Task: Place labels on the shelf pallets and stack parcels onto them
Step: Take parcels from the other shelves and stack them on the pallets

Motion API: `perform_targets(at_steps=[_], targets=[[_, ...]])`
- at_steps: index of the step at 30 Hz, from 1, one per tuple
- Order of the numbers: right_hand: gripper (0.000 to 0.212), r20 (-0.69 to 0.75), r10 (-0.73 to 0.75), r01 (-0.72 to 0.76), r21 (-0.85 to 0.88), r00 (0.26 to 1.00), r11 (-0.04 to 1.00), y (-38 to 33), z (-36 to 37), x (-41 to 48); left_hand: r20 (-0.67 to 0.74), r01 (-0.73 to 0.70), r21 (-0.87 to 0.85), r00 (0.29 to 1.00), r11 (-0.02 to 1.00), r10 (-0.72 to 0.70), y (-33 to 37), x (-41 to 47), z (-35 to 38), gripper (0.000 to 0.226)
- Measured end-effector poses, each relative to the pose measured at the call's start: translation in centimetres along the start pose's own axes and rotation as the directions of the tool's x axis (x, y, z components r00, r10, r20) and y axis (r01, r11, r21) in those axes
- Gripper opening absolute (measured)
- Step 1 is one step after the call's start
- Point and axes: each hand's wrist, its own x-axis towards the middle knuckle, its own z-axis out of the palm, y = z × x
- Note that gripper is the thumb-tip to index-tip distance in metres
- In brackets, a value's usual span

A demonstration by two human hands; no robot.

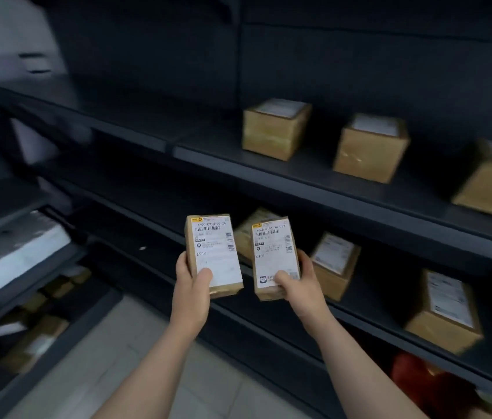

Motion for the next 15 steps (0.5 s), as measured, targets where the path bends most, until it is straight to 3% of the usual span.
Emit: perform_targets(at_steps=[4,8,15], targets=[[0.072,0.110,-0.063,0.061,0.022,0.992,0.998,-3.2,9.0,-0.1,-0.172,-0.007,0.000,0.985,1.000,0.007,0.5,0.9,-8.9,0.062],[0.073,0.239,-0.104,0.101,0.024,0.965,0.995,-6.0,17.5,-0.4,-0.313,-0.009,-0.005,0.950,1.000,0.007,0.7,1.3,-17.1,0.076],[0.067,0.468,-0.204,0.199,0.060,0.860,0.978,-11.1,31.0,-1.9,-0.581,-0.098,0.000,0.810,0.995,0.080,1.2,2.3,-29.1,0.047]])
